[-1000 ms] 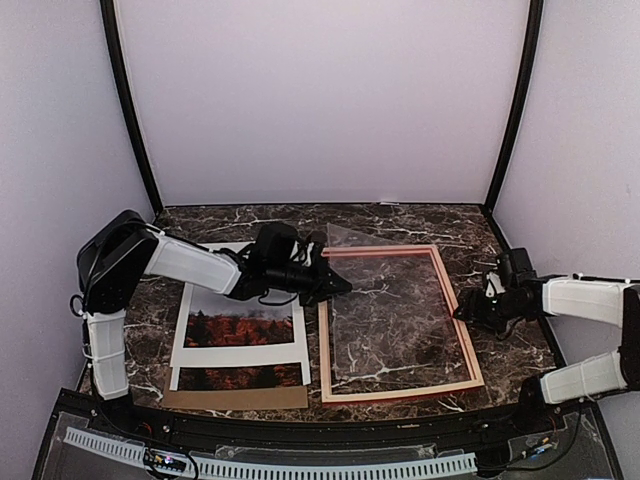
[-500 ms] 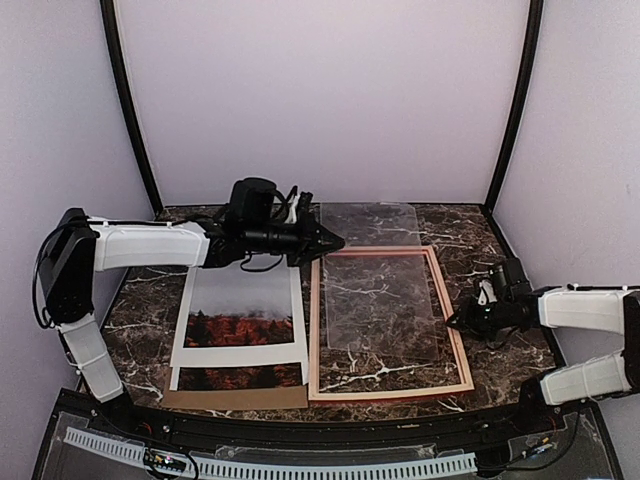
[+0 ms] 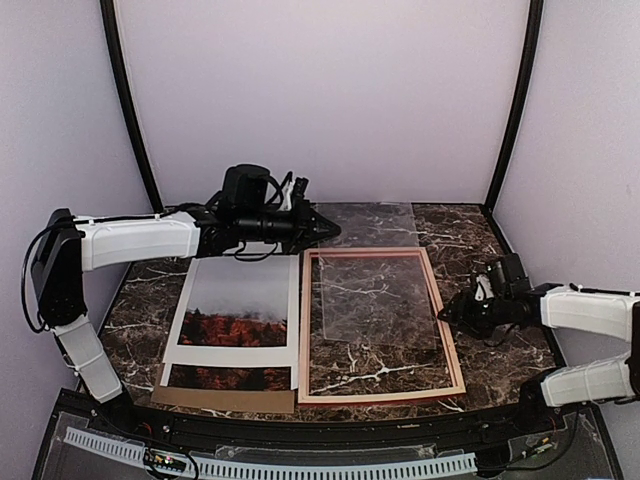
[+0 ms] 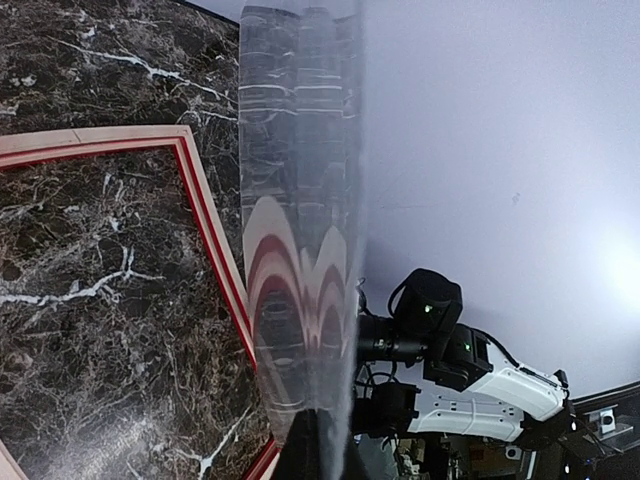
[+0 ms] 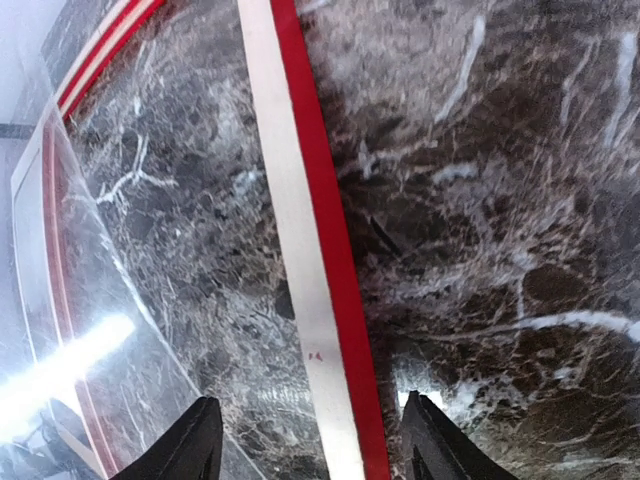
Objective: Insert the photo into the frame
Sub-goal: Adjust the frame body at the center of the board, then place the glass panel in the frame body.
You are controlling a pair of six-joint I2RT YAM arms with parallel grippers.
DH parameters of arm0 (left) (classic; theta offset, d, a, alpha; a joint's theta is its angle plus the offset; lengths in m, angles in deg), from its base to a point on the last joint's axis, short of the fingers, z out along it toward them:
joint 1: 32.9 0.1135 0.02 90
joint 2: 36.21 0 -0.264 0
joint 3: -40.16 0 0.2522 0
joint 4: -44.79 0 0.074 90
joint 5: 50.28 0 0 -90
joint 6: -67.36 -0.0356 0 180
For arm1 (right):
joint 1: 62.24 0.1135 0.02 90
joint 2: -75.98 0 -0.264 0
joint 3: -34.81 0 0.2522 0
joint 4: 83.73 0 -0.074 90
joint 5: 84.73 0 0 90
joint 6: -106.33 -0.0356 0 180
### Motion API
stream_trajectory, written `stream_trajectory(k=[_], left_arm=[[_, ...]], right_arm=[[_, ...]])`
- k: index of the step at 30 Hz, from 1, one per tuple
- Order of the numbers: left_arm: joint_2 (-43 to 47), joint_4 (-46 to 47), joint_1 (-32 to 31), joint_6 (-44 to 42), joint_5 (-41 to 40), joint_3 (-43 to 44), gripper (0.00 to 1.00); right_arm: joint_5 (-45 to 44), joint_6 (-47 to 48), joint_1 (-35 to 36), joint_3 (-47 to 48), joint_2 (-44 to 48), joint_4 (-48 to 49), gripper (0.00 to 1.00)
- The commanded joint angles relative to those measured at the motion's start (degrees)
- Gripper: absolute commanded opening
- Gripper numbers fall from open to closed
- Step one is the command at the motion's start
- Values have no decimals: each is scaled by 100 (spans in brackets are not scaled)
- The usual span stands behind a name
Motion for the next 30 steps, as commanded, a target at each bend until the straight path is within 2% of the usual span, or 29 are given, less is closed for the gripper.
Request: stream_trajectory(k=[1,6,13,19,27,30], left_arm=[[89,473,-132,242,269,180,0],[-85,907,-285,610,550,269,0],[-362,1624,-448,1172,908,343,0],[-578,1499,-454,1052,582,68,0],[-1220,1276,-426,738,436,-242,0],[-1264,886,-388,389,247,-307,0]], right_arm=[[-637,400,-245,592,232,-689,64],[-936,841,-892,938,318,-1204,67],[-932,1095,-1600,1148,486,-1397,68],[-971,1073,-1623,1348,616,-1467,69],[-296,1215,-1623,1238,255,-1083,68],[-165,1251,-1623,1131,171,-944,68]])
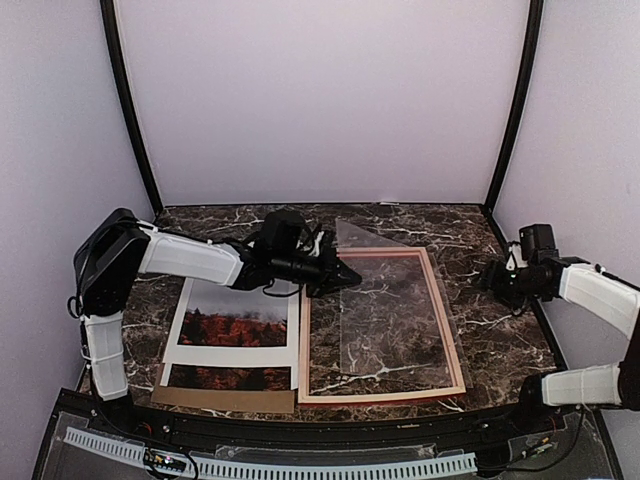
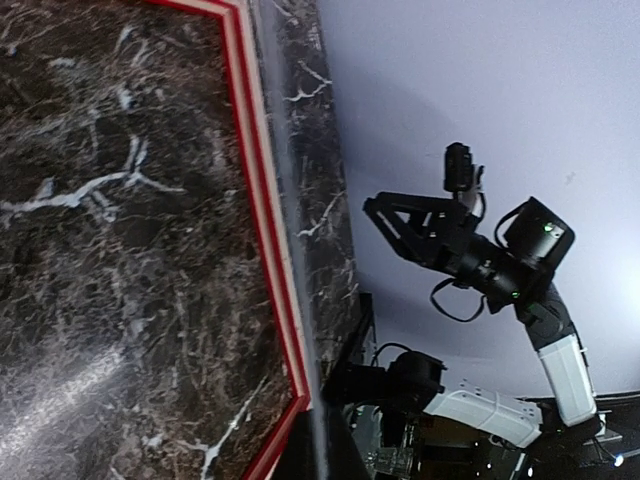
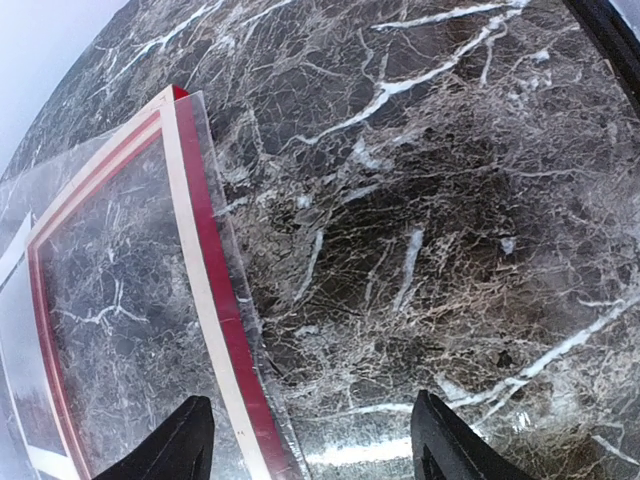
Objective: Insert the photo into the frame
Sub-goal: Place the glass panel in the frame body.
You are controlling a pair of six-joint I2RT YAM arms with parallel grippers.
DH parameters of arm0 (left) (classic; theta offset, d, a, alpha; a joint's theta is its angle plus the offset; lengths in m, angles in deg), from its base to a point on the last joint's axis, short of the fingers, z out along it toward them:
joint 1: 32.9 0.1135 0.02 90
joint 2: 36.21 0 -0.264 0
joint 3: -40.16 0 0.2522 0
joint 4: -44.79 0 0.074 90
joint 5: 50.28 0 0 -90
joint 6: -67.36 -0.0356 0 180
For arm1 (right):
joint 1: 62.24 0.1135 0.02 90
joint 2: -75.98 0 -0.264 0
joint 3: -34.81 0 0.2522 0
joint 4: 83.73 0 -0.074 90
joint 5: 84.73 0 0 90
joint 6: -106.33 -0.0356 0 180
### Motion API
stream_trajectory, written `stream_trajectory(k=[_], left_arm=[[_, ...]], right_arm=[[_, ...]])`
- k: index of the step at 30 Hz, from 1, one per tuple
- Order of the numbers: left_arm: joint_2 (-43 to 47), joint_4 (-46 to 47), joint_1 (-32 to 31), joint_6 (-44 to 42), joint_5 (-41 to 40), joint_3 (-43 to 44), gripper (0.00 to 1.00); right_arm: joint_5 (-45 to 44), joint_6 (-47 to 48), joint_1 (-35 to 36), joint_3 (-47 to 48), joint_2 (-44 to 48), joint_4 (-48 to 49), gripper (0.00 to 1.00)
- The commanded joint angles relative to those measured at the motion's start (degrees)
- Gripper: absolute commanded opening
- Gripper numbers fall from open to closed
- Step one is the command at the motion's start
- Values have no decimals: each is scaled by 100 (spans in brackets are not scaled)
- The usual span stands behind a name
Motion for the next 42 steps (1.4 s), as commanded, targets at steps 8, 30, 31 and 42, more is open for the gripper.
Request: stream_trajectory(k=[8,30,31,42], left_arm=[[84,-823,102,-905,-534,-229,0],[325,-1284,284,-1260,-789,-628,0],[335,-1295,292,-1285,-818,-632,0],[359,-1339,310,-1287,-818,-693,0]], right_arm=[[384,222,203,-187,-325,517,72],[319,185,616,-263,-701,733,96],[325,190,618,-272,-709,745,96],[323,183,673,-292,-811,804,96]])
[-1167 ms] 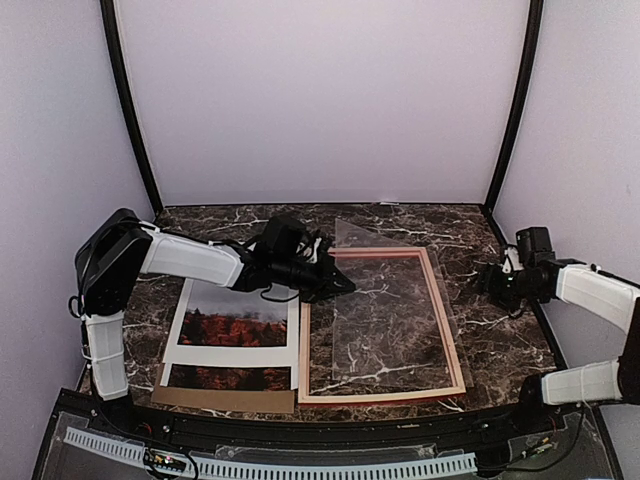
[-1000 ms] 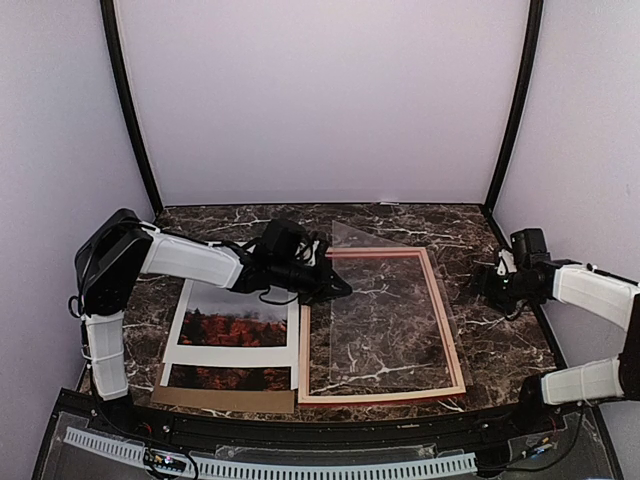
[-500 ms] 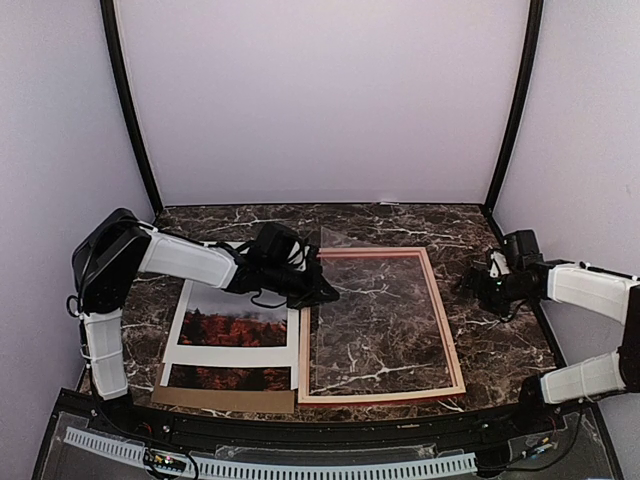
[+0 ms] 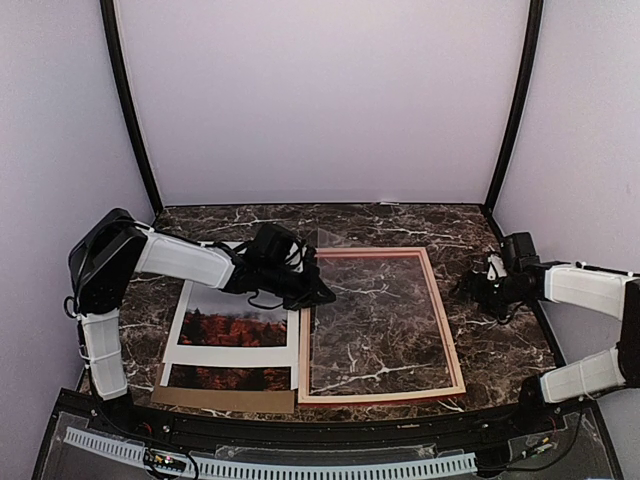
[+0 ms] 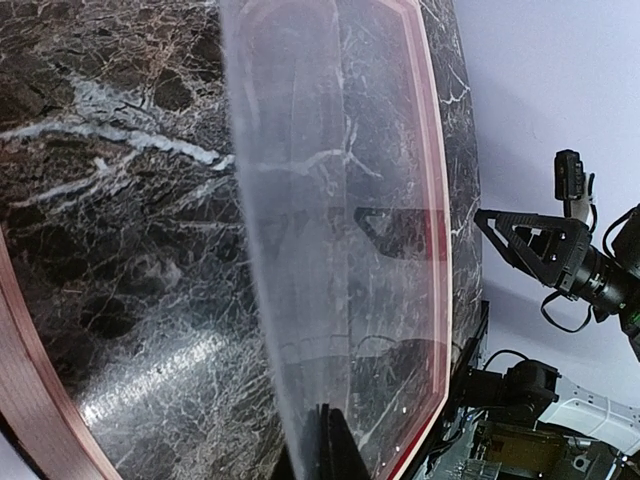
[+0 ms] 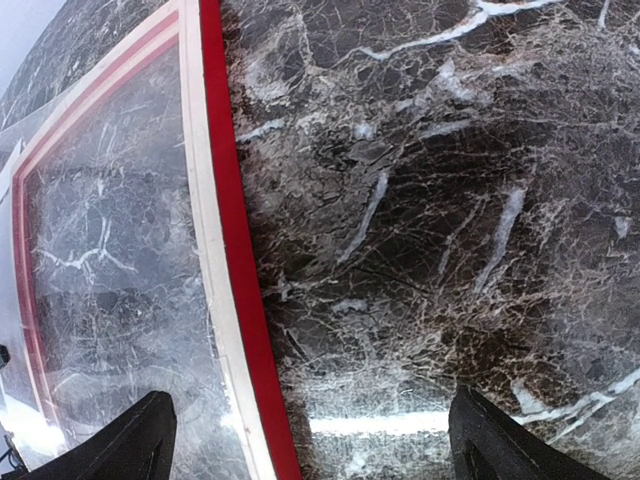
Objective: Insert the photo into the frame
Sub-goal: Place the glass panel in the frame body.
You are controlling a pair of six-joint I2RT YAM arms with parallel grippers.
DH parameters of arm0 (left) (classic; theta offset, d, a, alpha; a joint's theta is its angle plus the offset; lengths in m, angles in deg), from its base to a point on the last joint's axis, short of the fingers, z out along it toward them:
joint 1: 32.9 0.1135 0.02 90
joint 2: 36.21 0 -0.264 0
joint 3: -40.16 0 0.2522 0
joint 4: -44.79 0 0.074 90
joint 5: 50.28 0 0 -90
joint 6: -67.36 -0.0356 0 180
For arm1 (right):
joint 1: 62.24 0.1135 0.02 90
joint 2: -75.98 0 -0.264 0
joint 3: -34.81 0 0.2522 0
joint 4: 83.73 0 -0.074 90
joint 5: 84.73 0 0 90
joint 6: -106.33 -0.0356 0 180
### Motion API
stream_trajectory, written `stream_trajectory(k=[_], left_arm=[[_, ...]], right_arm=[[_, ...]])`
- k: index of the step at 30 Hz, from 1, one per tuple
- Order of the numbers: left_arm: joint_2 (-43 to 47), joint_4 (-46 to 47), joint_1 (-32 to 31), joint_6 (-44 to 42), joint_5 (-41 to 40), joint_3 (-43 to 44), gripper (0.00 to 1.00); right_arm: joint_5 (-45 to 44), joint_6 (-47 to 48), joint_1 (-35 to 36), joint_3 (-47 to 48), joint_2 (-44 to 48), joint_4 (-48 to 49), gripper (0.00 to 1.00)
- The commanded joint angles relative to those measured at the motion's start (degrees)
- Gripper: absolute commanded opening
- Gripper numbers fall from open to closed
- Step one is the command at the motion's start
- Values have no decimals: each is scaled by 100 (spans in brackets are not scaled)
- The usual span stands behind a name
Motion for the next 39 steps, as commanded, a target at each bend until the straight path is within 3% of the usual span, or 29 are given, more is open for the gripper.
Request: stream_trajectory(k=[1,22,39], left_arm=[[323,-142,33,-131,-87,-135,0],[253,-186,81,-243,-106,-133,0],[388,532,80,428,446,-278,0]], right_arm=[[23,-12,57,-48,-58,209,96],[78,15,203,-39,-192,298,96],[72,-85,400,-195,-259,432,96]])
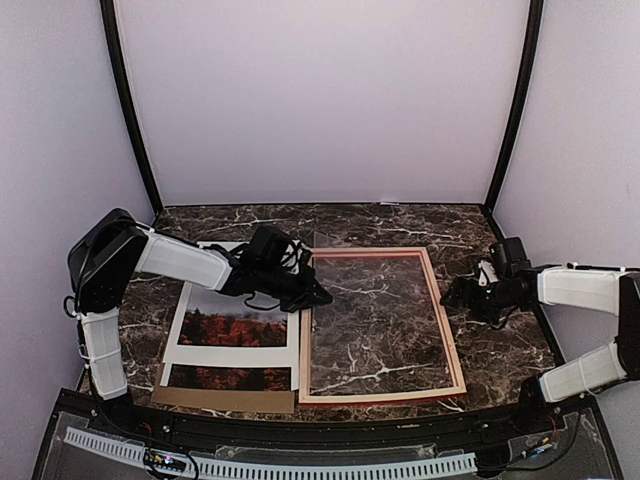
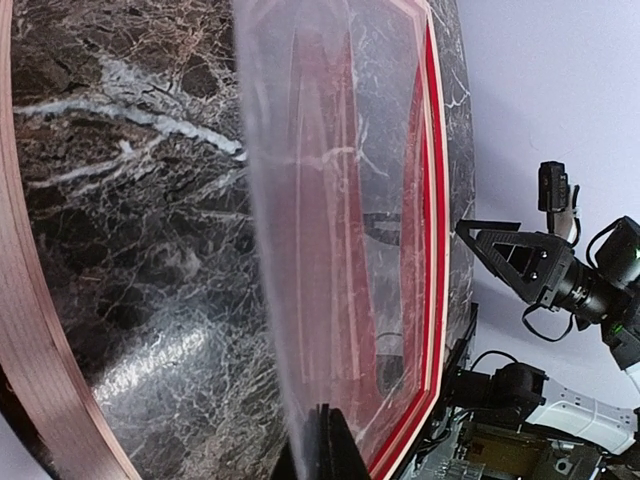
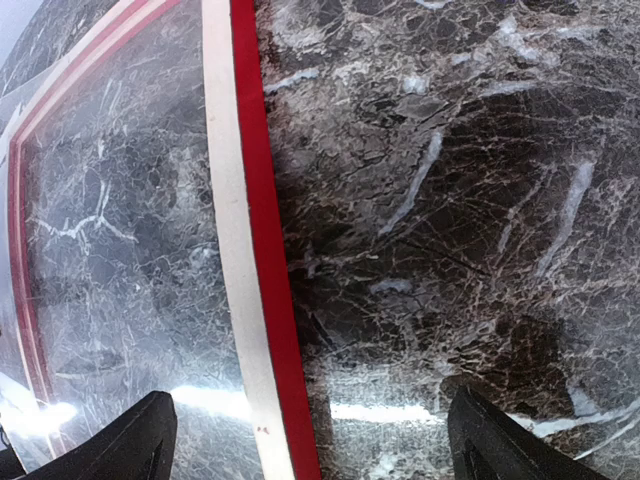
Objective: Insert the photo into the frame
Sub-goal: Place the glass panel in the frame body.
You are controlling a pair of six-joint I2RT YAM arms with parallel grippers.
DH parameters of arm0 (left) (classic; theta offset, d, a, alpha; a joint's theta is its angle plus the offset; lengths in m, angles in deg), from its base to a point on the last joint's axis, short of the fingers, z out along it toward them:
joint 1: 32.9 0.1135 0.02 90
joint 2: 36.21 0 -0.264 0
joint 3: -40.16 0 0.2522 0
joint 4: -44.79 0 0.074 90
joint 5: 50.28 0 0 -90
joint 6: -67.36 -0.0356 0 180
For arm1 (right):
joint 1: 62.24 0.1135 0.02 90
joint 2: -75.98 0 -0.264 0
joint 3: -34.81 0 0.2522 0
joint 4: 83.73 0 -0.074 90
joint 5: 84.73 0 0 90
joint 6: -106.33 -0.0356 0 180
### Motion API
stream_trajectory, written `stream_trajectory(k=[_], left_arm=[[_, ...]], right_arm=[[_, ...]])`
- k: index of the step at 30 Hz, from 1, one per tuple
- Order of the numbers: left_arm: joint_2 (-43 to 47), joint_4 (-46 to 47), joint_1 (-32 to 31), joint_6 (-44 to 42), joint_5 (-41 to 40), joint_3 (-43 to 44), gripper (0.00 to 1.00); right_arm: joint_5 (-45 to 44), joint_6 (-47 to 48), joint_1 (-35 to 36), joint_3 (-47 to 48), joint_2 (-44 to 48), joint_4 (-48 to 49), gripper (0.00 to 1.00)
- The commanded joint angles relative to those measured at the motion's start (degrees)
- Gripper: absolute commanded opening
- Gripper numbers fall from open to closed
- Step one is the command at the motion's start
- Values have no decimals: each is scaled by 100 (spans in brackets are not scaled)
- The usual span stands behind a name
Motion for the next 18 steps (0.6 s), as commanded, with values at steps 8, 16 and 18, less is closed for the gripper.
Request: stream_trajectory(k=[8,16,18], left_arm=[[609,540,-8,565,685,419,0],[762,875,-108,956,887,923,0],[781,1098,-167,1133,971,1017,0]], right_arm=[[0,-11,44,200,232,-151,96],[-426,10,21,581,568,-682,96],[-554,5,-34,699,661,-829,96]])
